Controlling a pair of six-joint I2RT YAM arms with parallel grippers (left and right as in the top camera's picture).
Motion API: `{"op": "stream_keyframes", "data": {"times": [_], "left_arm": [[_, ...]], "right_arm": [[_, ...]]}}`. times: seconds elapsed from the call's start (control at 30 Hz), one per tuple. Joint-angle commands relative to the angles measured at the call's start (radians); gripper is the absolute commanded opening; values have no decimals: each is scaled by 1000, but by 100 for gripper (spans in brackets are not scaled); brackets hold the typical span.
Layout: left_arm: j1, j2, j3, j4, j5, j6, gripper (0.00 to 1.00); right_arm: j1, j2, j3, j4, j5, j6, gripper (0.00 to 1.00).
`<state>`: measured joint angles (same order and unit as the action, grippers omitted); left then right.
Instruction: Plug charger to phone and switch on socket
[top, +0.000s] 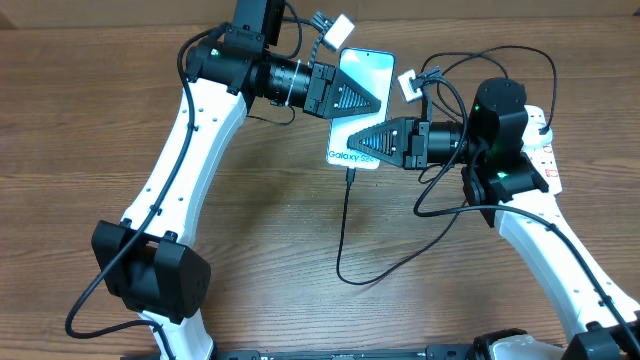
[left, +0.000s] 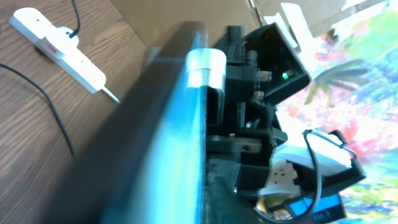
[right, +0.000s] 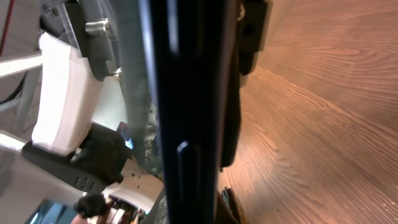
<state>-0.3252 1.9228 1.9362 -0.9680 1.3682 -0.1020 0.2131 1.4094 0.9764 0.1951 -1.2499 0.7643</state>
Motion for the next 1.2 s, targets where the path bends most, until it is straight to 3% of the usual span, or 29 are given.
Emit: {"op": "stream_keyframes", "data": {"times": [0.0, 0.17, 0.47, 0.63, 0.7, 0.9, 1.17], "left_arm": [[6, -14, 13, 4, -72, 9, 39], [11, -14, 13, 5, -169, 9, 66], [82, -14, 13, -19, -307, 8, 80], [127, -14, 13, -90, -538, 8, 90], [137, -14, 13, -132, -726, 8, 100], [136, -14, 13, -189, -1025, 9, 100], [136, -14, 13, -190, -1121, 9, 100]], "right_arm": [[1, -5, 11, 6, 45, 13, 4], [1, -5, 11, -10, 48, 12, 4], [9, -5, 11, -372, 304, -167, 4], [53, -5, 2, -500, 531, -228, 4], [89, -2, -7, -509, 648, -227, 4], [159, 57, -7, -544, 767, -227, 4], [172, 185, -7, -542, 767, -227, 4]]}}
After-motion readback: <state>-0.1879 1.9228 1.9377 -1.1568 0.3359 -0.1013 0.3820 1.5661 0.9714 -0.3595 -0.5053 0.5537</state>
